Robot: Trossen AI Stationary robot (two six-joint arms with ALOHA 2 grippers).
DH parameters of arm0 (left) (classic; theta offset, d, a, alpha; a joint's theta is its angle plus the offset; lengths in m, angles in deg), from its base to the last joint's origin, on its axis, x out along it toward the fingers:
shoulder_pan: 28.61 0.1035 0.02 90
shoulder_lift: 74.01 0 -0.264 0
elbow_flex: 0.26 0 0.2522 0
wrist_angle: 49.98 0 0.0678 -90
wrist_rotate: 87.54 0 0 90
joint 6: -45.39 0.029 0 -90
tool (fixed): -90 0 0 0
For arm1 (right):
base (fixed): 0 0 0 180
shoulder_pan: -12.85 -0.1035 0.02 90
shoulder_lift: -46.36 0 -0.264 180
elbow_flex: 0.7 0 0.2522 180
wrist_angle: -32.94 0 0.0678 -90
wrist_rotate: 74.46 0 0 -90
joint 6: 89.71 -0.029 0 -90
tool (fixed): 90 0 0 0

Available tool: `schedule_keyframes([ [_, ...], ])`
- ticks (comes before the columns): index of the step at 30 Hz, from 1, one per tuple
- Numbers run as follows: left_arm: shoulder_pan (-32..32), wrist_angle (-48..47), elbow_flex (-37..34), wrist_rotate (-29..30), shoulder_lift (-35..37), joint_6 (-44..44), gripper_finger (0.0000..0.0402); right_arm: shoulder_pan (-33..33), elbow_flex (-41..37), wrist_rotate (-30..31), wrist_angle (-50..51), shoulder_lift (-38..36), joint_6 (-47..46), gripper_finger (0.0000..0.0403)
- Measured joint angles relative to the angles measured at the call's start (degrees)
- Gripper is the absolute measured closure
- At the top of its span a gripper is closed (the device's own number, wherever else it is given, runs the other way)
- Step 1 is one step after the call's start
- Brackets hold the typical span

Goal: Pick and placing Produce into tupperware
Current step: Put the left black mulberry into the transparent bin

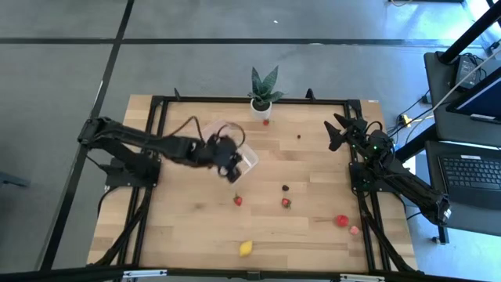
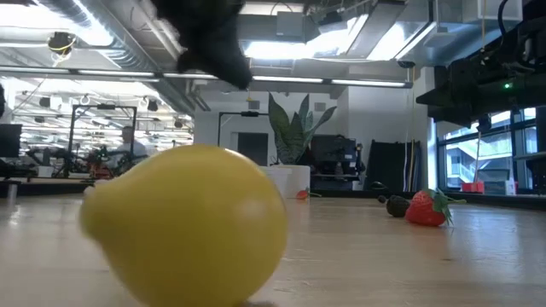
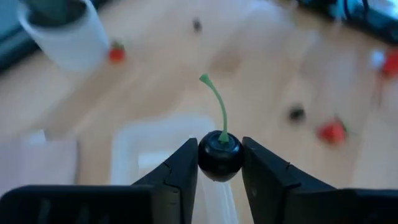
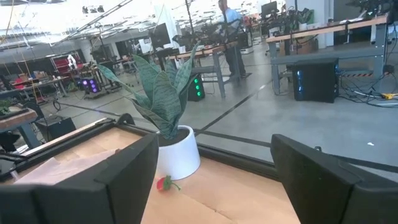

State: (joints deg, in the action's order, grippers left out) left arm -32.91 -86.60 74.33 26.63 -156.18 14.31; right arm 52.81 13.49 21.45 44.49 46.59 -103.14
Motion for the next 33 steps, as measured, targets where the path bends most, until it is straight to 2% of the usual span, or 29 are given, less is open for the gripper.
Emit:
schedule_keyframes([
  [4,5.4,0.6,-0.1,-1.0,-3.2,4.6,0.0299,0.0,0.0,0.0,0.1,0.0,0.0,0.0091],
  [7,8.1,1.0,-0.1,-5.9,-6.1,5.8,0.0307,0.0,0.0,0.0,0.1,0.0,0.0,0.0091],
  [16,10.1,0.9,-0.1,-10.7,-17.6,5.3,0.0293,0.0,0.0,0.0,0.1,0.0,0.1,0.0091],
  [20,10.0,1.0,-0.1,-13.2,-21.4,4.2,0.0299,0.0,0.0,0.0,0.1,0.0,0.1,0.0091],
  [25,10.0,1.3,-0.1,-16.0,-22.7,4.2,0.0305,0.0,0.0,0.0,0.1,0.0,0.1,0.0091],
  [33,10.0,1.0,-0.1,-16.4,-22.7,4.2,0.0253,0.0,0.0,0.0,0.1,0.0,0.1,0.0091],
])
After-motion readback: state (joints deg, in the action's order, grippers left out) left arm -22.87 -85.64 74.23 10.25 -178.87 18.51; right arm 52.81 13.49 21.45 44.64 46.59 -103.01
